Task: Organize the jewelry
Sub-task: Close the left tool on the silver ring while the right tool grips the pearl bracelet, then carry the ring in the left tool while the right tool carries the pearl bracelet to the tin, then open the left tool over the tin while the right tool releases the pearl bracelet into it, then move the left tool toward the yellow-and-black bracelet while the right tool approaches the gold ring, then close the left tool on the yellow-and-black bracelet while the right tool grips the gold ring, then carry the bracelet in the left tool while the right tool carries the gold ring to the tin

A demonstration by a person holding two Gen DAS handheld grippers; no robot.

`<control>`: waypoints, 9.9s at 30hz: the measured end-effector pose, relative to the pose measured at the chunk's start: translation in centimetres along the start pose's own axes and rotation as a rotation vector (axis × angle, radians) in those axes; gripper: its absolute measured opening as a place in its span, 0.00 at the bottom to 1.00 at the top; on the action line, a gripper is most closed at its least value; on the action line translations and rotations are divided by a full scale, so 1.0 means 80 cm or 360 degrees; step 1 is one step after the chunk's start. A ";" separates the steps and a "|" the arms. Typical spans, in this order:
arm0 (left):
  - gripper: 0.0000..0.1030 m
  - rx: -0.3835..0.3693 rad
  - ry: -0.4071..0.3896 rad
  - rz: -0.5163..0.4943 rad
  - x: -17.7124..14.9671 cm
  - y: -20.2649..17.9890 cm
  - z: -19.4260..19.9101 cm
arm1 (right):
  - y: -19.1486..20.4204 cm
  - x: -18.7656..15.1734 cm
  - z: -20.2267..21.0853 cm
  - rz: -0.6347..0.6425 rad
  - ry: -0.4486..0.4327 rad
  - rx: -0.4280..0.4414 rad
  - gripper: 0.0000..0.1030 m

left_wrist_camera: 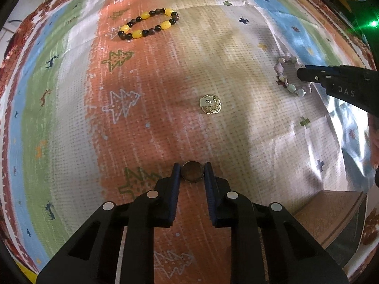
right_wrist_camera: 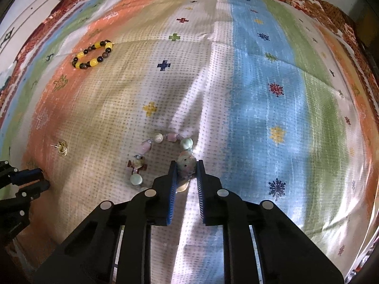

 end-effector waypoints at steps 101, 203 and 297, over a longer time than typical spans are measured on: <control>0.19 -0.0211 -0.0787 -0.0264 -0.108 -0.100 0.174 | 0.094 -0.150 0.255 0.0325 -0.0767 0.0562 0.16; 0.54 -0.0046 -0.0553 0.0377 0.149 0.101 0.063 | 0.150 0.013 0.079 0.0548 -0.0324 0.0432 0.51; 0.11 -0.0163 -0.0633 0.0329 0.128 0.073 0.124 | 0.106 0.017 0.104 0.0309 -0.0422 0.0301 0.16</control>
Point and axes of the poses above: each gripper's, at about its wrist camera, not at the fingertips, and z roughly against the way its jaws point, y to its left, x to its top, the point moved 6 cm from there along -z, roughly the way its jaws point, and after that the axes turned 9 degrees about -x, right-handed, at the moved point
